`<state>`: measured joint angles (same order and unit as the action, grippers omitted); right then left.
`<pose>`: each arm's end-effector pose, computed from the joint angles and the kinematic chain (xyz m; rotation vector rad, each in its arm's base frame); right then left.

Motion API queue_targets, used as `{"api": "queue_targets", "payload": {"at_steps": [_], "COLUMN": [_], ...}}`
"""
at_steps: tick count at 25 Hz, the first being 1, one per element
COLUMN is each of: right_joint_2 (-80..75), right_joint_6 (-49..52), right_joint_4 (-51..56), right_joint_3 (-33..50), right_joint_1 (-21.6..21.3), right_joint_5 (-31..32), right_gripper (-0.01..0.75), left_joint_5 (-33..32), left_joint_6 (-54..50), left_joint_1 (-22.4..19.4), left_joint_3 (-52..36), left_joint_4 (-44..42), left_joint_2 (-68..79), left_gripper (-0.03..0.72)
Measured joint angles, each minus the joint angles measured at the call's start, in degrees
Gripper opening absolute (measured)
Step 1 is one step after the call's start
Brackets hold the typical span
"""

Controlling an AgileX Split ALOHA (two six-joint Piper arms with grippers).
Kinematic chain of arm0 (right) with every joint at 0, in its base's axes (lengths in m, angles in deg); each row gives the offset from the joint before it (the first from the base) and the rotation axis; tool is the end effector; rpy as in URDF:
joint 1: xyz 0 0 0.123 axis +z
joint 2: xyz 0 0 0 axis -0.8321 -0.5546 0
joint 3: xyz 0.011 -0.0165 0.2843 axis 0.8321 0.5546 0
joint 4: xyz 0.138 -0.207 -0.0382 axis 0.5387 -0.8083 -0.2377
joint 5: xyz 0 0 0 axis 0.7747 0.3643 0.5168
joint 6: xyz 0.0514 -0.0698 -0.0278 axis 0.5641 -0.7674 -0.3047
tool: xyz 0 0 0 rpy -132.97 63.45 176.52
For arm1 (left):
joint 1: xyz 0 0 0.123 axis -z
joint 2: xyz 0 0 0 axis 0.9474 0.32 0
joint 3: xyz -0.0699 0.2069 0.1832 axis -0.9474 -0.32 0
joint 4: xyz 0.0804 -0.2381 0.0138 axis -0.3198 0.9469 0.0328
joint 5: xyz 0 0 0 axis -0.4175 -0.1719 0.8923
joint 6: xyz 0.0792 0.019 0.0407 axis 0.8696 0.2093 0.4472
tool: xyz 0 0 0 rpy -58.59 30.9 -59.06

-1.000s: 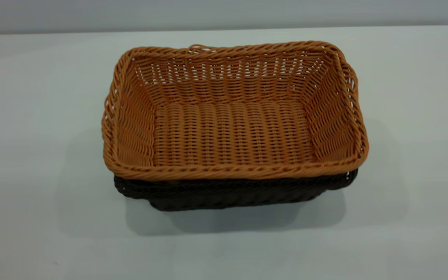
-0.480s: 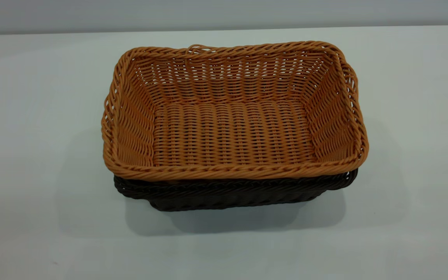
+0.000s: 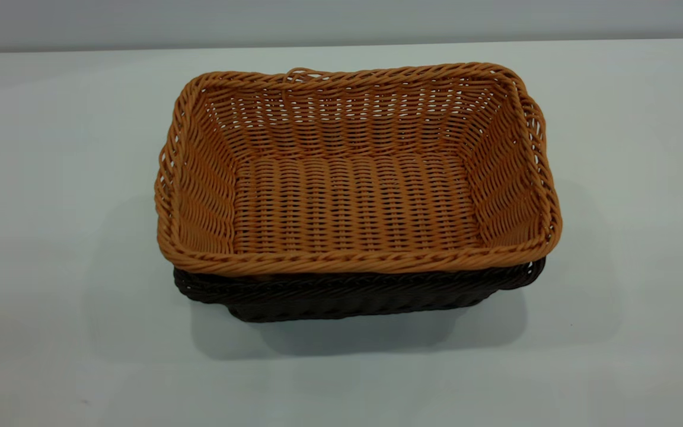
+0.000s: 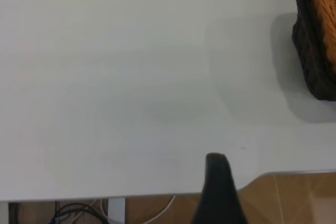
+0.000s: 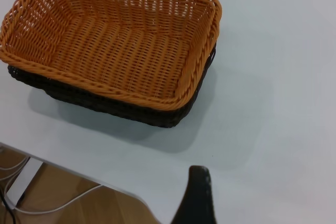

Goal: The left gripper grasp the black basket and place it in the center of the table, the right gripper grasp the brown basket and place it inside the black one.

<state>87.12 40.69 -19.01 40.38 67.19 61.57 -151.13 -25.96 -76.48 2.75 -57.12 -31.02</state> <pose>-0.0132 0.0168 0.2639 -0.4511 2.0917 0.2651 -0.0034 -0.0091 0.2694 0.0069 2.1414 -0.0253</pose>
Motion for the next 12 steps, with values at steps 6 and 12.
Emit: {"api": "queue_targets", "payload": {"at_steps": [6,12], "right_joint_2": [0.0,0.0], "right_joint_6": [0.0,0.0], "right_joint_4": [0.0,0.1], "right_joint_3": [0.0,0.0], "right_joint_1": [0.0,-0.1], "right_joint_5": [0.0,0.0], "right_gripper": [0.566,0.565], "left_joint_5": [0.1,0.1], "left_joint_6": [-0.4,-0.5], "left_joint_1": [0.0,3.1], "left_joint_3": [0.0,0.0], "left_joint_4": [-0.1,-0.6], "left_joint_2": [0.0,-1.4], "left_gripper": [0.489,0.489]}}
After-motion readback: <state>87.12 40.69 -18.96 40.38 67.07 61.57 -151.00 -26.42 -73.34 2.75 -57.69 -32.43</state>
